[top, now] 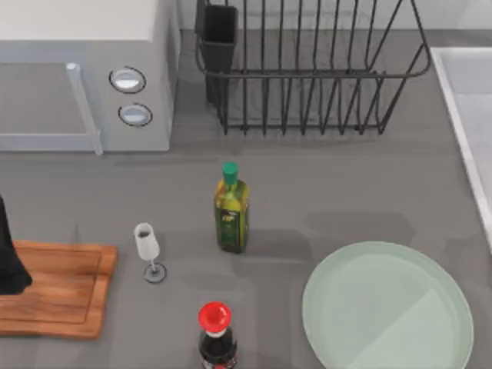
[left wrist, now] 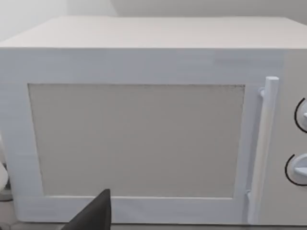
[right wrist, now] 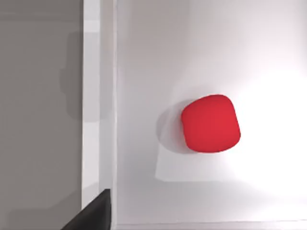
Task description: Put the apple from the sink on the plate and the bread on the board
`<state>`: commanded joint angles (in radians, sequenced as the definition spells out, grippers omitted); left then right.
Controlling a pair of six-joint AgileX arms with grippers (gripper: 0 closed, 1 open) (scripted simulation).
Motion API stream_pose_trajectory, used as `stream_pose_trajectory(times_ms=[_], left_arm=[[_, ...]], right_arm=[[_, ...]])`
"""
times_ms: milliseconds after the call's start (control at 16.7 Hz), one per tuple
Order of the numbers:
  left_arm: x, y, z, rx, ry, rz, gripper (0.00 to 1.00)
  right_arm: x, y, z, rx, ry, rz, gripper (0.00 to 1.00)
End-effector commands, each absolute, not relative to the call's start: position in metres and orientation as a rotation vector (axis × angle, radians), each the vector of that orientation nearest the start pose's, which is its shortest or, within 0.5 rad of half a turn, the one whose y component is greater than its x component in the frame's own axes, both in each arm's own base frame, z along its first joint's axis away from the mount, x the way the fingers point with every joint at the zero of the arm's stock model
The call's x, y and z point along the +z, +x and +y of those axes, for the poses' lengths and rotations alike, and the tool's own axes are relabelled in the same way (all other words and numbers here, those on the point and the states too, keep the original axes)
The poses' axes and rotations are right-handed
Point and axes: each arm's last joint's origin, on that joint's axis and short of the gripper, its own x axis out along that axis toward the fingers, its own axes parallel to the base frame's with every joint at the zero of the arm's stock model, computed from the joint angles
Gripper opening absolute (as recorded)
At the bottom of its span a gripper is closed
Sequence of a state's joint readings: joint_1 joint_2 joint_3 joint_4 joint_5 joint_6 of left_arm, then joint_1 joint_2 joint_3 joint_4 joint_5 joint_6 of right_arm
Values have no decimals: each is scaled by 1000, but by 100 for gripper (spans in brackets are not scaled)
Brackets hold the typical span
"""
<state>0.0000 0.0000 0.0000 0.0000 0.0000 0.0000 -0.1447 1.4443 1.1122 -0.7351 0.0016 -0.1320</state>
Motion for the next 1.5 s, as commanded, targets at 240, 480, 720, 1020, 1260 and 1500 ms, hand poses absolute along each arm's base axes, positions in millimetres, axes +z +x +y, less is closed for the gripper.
stream_pose_trajectory(times_ms=[240, 480, 720, 1020, 1260, 1500], left_arm=[[160, 106, -1, 0, 0, 0, 100], [160, 106, -1, 0, 0, 0, 100], [160, 106, -1, 0, 0, 0, 100], [160, 106, -1, 0, 0, 0, 100], [160, 106, -1, 0, 0, 0, 100], [160, 106, -1, 0, 0, 0, 100]], right_arm=[[210, 355, -61, -36, -23, 1352, 100], [171, 390, -76, -15, 0, 1524, 100], [159, 398, -80, -8, 8, 1571, 100], [158, 398, -78, -4, 4, 1570, 100], [123, 401, -79, -5, 5, 1571, 100], [73, 401, -80, -9, 6, 1561, 100]])
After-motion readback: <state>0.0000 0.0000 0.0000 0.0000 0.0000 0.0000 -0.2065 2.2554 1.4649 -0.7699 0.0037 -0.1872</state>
